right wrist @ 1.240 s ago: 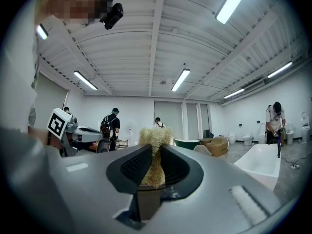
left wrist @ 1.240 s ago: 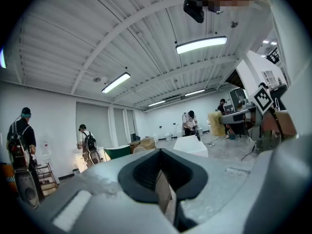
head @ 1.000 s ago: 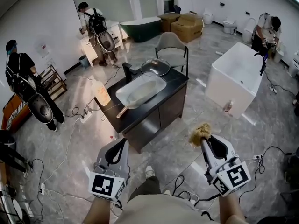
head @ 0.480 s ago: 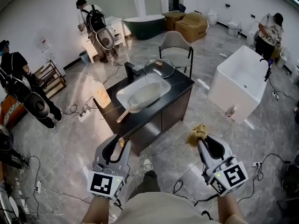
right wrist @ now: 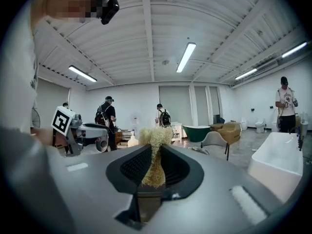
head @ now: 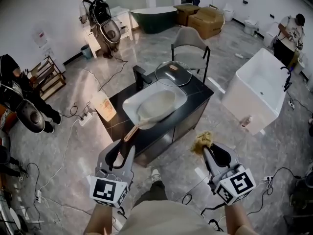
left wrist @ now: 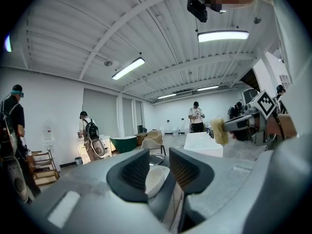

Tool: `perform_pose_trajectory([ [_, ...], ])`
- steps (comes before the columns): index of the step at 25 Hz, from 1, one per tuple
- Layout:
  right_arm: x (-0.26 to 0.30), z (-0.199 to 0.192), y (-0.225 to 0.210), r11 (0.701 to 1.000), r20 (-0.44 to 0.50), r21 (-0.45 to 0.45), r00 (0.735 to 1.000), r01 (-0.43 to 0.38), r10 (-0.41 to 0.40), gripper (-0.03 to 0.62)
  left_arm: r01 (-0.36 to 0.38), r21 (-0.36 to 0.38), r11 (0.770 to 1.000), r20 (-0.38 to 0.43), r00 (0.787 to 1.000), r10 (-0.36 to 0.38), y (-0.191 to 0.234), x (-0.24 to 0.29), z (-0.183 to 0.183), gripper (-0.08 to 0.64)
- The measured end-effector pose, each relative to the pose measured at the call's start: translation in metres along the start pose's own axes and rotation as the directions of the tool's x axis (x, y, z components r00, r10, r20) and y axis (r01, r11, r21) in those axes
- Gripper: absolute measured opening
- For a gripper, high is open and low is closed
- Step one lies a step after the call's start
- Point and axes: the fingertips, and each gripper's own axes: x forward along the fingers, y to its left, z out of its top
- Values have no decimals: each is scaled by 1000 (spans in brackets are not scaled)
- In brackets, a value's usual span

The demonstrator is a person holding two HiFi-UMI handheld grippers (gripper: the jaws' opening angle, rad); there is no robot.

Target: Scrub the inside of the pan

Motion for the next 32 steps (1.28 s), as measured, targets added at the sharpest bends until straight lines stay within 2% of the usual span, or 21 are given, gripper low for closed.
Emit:
perform_pose_trajectory([
  [4,62,3,-13,1000,-40,14,999,-5,6,66,5,-30,1000,-24,1000,-6,48,44,-9,121],
  [8,118,6,-27,997,-73,73,997,-17,22,66,14,-125,992,-15,1000,-16,96,83,-20,121],
  [15,206,-5,-49,998,-149,62,989,-13,22,66,-8,-187,982,-109,994,-13,165,140,-58,121],
  [20,243,-24,-50,998,-204,36,977,-57,63,66,-28,-222,975,-203,979,-18,179,159,-92,121],
  [24,282,-32,-55,994,-249,-16,963,-107,100,66,-37,-226,973,-339,940,-43,187,188,-127,121],
  [27,315,-40,-58,988,-276,-48,953,-145,126,66,-51,-268,962,-368,928,-54,198,210,-146,121],
  [29,329,-53,-62,980,-313,-74,937,-185,154,66,-70,-308,949,-377,925,-54,197,219,-158,121],
  [32,354,-77,-65,954,-391,-101,893,-281,222,66,-101,-339,935,-404,914,-47,193,231,-177,121],
])
